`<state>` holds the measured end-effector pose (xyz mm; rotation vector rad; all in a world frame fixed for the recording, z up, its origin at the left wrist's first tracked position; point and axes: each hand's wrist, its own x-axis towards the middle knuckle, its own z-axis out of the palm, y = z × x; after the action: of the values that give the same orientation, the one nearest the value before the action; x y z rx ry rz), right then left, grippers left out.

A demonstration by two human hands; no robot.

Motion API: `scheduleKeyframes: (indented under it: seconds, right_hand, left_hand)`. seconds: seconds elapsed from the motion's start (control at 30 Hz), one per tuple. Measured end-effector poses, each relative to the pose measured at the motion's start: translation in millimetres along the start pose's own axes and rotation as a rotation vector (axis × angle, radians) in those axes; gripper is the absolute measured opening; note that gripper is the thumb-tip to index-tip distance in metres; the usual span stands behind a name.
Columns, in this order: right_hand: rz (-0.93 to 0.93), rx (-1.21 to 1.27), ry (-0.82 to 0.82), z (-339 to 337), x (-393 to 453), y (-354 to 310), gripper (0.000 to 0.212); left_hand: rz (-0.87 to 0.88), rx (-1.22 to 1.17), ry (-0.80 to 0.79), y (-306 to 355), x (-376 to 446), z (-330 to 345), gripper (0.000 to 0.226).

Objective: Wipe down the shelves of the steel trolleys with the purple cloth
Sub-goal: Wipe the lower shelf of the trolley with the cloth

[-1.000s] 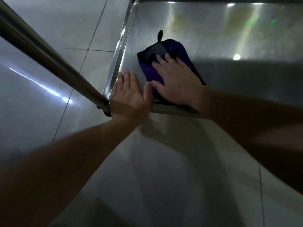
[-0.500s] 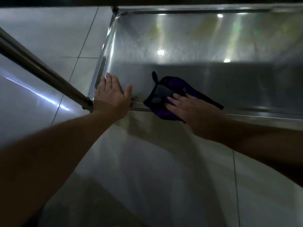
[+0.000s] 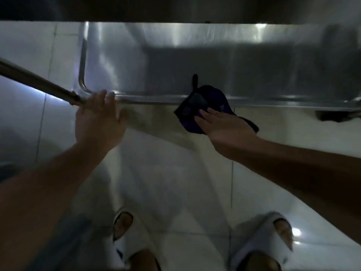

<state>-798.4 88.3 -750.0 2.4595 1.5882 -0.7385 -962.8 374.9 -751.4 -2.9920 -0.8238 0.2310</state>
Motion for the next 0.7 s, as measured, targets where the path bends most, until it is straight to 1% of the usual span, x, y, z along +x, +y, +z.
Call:
scheduleKeyframes:
  seconds: [0.07, 0.13, 0.17, 0.2, 0.27, 0.37, 0.5, 0.6, 0.63, 0.7]
  right_hand:
    - [0.044, 0.051, -0.052, -2, -35, -7, 0.057]
    - [0.028, -0.071, -0.220, -6, -74, -17, 0.050]
    - [0.041, -0.066, -0.314, -9, -94, -21, 0.047]
    - [0.065, -0.008, -0.391, -16, -115, -25, 0.046]
    - [0.115, 0.064, -0.454, -33, -150, -34, 0.042]
    - [0.233, 0.154, -0.524, -75, -188, -57, 0.040]
    - [0.265, 0.163, -0.502, -160, -226, -86, 0.039]
    - [0.256, 0.149, -0.469, -242, -245, -111, 0.037]
    - [0.250, 0.157, -0.446, -273, -249, -119, 0.036]
    - [0.241, 0.149, -0.393, -335, -255, -139, 0.037]
  left_hand:
    - [0.011, -0.003, -0.135, 21, -28, -22, 0.062]
    - [0.007, -0.008, -0.332, 44, -60, -49, 0.066]
    - [0.015, -0.005, -0.435, 55, -76, -62, 0.066]
    - [0.029, -0.008, -0.517, 64, -92, -76, 0.068]
    - [0.041, -0.048, -0.620, 81, -122, -109, 0.070]
    - [0.032, -0.115, -0.701, 97, -164, -169, 0.070]
    - [0.011, -0.196, -0.762, 98, -194, -261, 0.068]
    - [-0.027, -0.264, -0.889, 84, -203, -338, 0.067]
    - [-0.031, -0.271, -0.894, 77, -207, -365, 0.065]
    - [-0.052, -0.280, -0.857, 58, -212, -418, 0.062]
